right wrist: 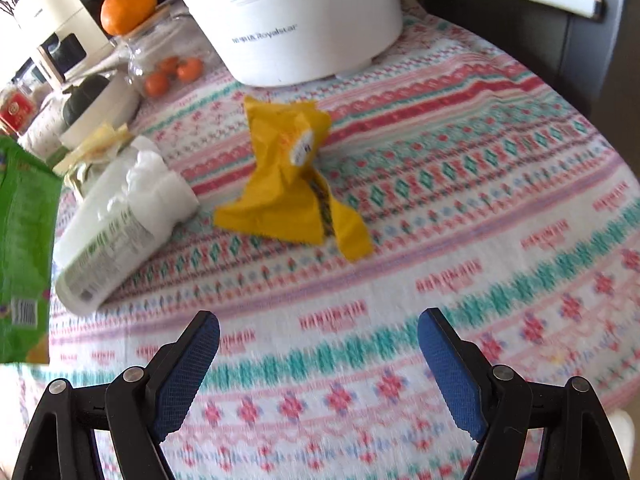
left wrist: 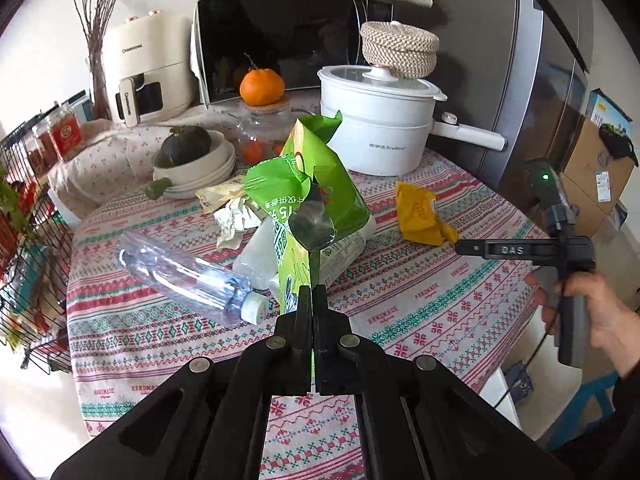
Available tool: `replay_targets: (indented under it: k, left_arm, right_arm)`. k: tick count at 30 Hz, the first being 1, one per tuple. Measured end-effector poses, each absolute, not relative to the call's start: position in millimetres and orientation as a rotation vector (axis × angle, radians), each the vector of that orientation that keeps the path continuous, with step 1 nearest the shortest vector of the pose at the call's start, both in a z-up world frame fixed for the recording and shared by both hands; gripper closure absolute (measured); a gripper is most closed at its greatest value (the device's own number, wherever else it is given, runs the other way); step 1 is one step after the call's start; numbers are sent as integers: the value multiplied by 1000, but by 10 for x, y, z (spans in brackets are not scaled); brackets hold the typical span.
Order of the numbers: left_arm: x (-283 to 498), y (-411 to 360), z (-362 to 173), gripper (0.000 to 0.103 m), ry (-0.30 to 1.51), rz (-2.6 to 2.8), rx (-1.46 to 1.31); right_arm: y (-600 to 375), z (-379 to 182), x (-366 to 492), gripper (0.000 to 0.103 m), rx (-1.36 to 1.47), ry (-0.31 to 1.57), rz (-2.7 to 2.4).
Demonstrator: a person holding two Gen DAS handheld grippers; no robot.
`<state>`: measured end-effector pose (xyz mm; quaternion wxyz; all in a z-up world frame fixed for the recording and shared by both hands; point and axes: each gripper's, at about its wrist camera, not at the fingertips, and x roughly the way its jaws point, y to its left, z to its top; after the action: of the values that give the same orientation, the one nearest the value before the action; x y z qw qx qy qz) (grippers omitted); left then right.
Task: Collect trash
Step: 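Grasp the yellow wrapper with the right gripper while the left gripper holds the green bag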
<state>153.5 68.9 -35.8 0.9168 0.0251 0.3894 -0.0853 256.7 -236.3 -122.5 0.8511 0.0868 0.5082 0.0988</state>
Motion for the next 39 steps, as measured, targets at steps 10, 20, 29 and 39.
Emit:
replay_targets:
  k: [10, 20, 29, 39]
  left_arm:
    - [1609, 751, -427, 103, 843, -195, -2]
    - [1606, 806, -431, 103, 847, -217, -46]
    - [1390, 613, -216, 103, 821, -341, -70]
    - [910, -27, -130, 103, 834, -570, -17]
  right_arm:
    - [-2361, -1486, 3286, 29, 328, 1027, 215]
    - [-2186, -1541, 3452, 89, 306, 1021, 212]
    - [-2303, -869, 2749, 91, 211, 989, 261]
    - [-2704, -309, 1480, 91, 96, 989, 215]
